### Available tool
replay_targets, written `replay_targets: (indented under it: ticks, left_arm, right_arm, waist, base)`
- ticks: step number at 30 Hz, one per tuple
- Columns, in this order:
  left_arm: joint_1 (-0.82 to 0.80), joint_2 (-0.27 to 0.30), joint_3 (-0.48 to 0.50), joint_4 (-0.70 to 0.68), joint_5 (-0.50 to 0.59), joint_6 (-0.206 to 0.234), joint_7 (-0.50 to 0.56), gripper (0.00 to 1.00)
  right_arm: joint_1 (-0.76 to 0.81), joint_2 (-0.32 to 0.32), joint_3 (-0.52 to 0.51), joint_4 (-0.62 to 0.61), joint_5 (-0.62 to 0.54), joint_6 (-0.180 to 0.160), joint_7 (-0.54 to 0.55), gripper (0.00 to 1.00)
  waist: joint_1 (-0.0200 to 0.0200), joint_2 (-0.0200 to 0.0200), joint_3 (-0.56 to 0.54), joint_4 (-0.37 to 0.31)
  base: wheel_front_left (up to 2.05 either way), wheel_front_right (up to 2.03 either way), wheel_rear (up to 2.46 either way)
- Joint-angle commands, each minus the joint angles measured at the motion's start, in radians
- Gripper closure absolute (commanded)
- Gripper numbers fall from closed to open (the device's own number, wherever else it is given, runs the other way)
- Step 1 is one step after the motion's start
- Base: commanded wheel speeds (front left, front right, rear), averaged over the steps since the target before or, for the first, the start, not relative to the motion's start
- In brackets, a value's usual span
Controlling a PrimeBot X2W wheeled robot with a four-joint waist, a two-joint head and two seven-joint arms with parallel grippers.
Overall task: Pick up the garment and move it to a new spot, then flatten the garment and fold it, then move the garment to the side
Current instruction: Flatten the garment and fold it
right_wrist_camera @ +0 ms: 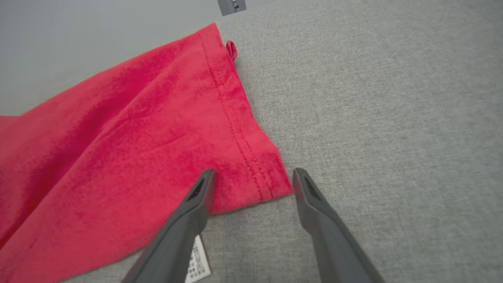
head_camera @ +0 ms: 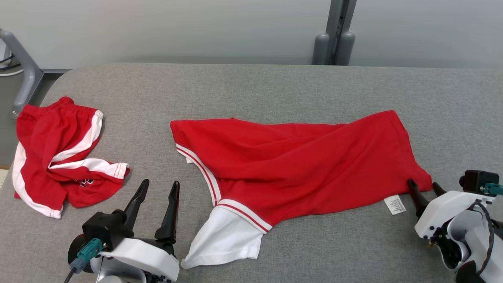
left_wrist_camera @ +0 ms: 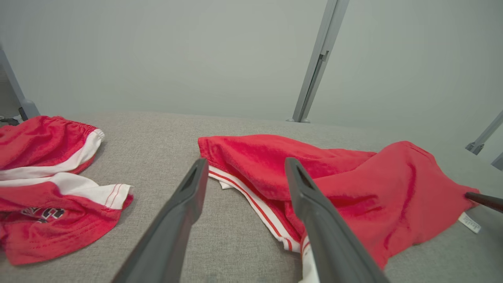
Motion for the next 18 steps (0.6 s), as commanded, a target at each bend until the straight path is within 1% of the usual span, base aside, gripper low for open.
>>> replay_targets:
  ticks: [1,2,3,4,5,6,12,15,18]
  left_arm:
    - [-0.02,0.006,0.003,0.004,-0.005,-0.003,-0.003,0.0]
    - [-0.022,0.006,0.003,0.005,-0.005,-0.004,-0.003,0.0]
    - [-0.023,0.007,0.003,0.007,-0.005,-0.005,-0.003,0.0]
    - [-0.023,0.008,0.002,0.008,-0.006,-0.005,-0.004,0.0]
    - [-0.022,0.008,0.002,0.009,-0.007,-0.006,-0.004,0.0]
    - [-0.022,0.008,0.002,0.011,-0.008,-0.006,-0.004,0.0]
    - [-0.006,0.01,0.003,0.016,-0.012,0.007,-0.006,0.0]
    - [0.007,0.008,0.003,0.017,-0.015,0.009,-0.009,0.0]
    - [0.024,0.001,0.001,0.018,-0.02,0.013,-0.011,0.0]
  right_arm:
    - [-0.014,-0.01,0.005,0.013,0.012,0.0,-0.004,0.0]
    - [-0.019,-0.011,0.01,0.02,0.017,0.0,-0.009,0.0]
    - [-0.023,-0.011,0.015,0.027,0.021,0.0,-0.011,0.08]
    - [-0.029,-0.012,0.021,0.035,0.026,0.0,-0.01,0.51]
    - [-0.034,-0.012,0.027,0.042,0.03,0.0,-0.01,0.7]
    - [-0.038,-0.012,0.033,0.048,0.033,0.0,-0.011,1.0]
    - [-0.032,-0.012,0.087,0.039,0.056,0.0,-0.029,1.0]
    - [-0.009,-0.013,0.121,0.003,0.075,0.0,-0.027,1.0]
    - [0.02,-0.033,0.157,-0.055,0.097,0.0,0.0,1.0]
  waist:
    - [0.0,0.0,0.003,0.005]
    - [0.0,0.0,0.004,0.007]
    - [0.0,0.0,0.004,0.009]
    - [0.0,0.0,0.004,0.01]
    - [0.0,0.0,0.004,0.01]
    - [0.0,0.0,0.003,0.011]
    - [0.0,0.0,-0.022,-0.003]
    - [0.0,0.0,-0.044,-0.025]
    - [0.0,0.0,-0.065,-0.056]
  base:
    - [0.0,0.0,0.0]
    - [0.0,0.0,0.0]
    - [0.0,0.0,0.0]
    - [0.0,0.0,0.0]
    - [0.0,0.0,0.0]
    - [0.0,0.0,0.0]
    - [0.0,0.0,0.0]
    - [0.0,0.0,0.0]
    - [0.0,0.0,0.0]
